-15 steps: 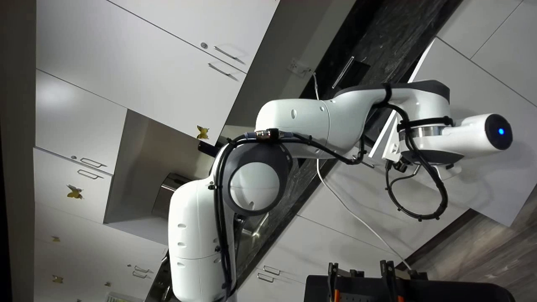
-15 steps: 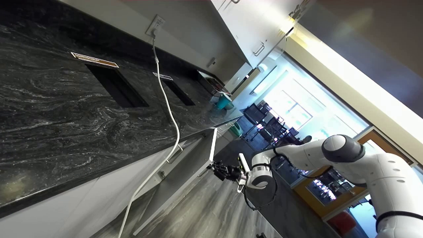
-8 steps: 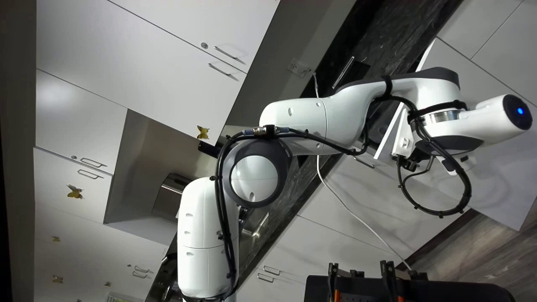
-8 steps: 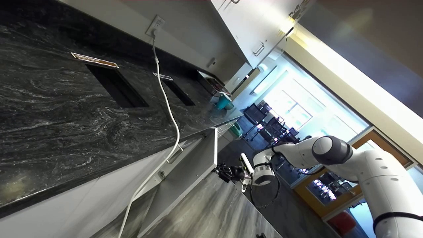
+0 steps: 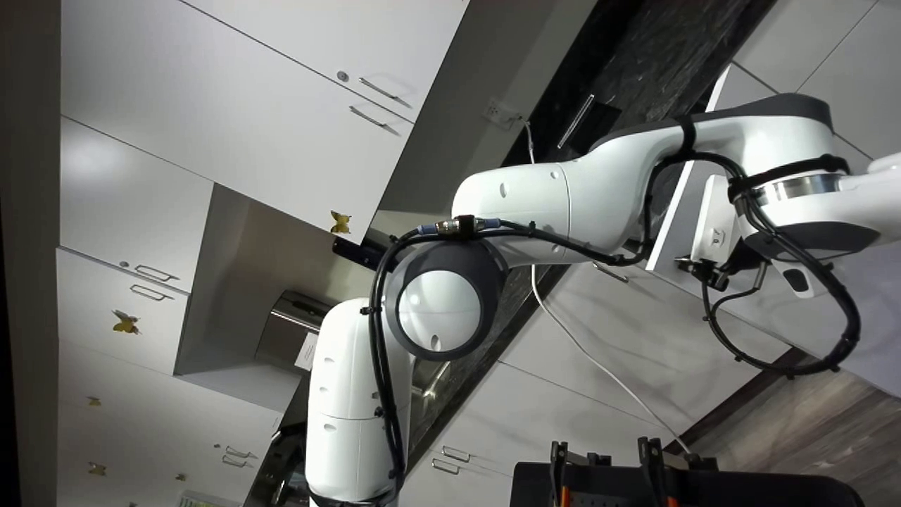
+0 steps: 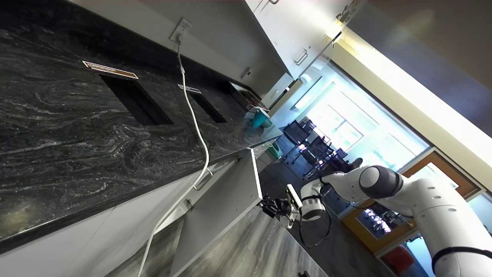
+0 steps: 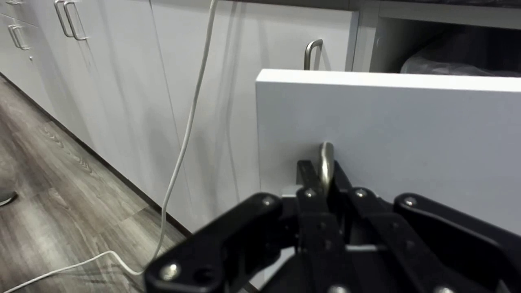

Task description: Open the lower cabinet door

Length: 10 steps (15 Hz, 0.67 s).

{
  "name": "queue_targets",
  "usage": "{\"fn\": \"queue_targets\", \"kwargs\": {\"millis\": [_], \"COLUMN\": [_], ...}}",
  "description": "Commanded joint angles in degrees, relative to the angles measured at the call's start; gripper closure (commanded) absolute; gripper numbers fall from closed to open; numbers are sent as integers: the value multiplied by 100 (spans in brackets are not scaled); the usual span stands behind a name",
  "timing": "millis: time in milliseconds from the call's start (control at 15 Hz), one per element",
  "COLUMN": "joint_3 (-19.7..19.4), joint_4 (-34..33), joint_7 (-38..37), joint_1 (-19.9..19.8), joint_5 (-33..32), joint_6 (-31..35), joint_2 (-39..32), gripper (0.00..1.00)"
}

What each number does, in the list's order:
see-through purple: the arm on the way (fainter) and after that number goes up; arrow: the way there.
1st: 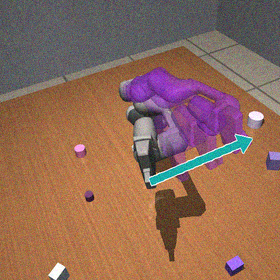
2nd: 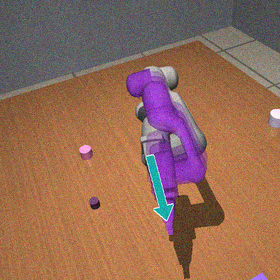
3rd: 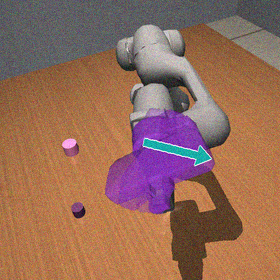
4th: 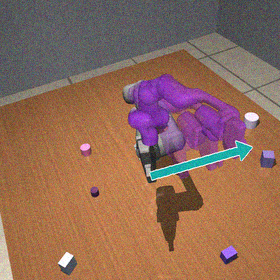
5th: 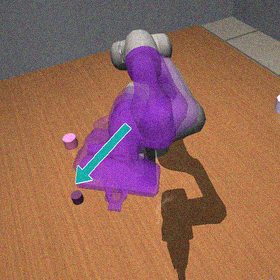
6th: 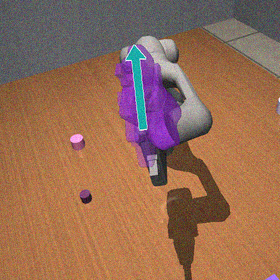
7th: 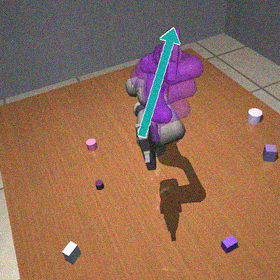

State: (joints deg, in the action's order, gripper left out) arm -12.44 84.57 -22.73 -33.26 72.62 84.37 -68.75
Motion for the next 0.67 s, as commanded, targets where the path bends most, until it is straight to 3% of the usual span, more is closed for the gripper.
{"fn": "queue_targets", "kwargs": {"millis": [0, 67, 267, 600], "joint_3": [-154, -166, -204, -400], "joint_4": [-99, -123, -90, 456], "joint_7": [75, 103, 168, 271], "joint_1": [-325, -396, -486, -274], "joint_5": [-238, -248, -329, -685], "joint_6": [-787, -831, -901, -642], "joint_2": [-69, -80, -68, 393], "gripper": [94, 65, 51, 12]}}
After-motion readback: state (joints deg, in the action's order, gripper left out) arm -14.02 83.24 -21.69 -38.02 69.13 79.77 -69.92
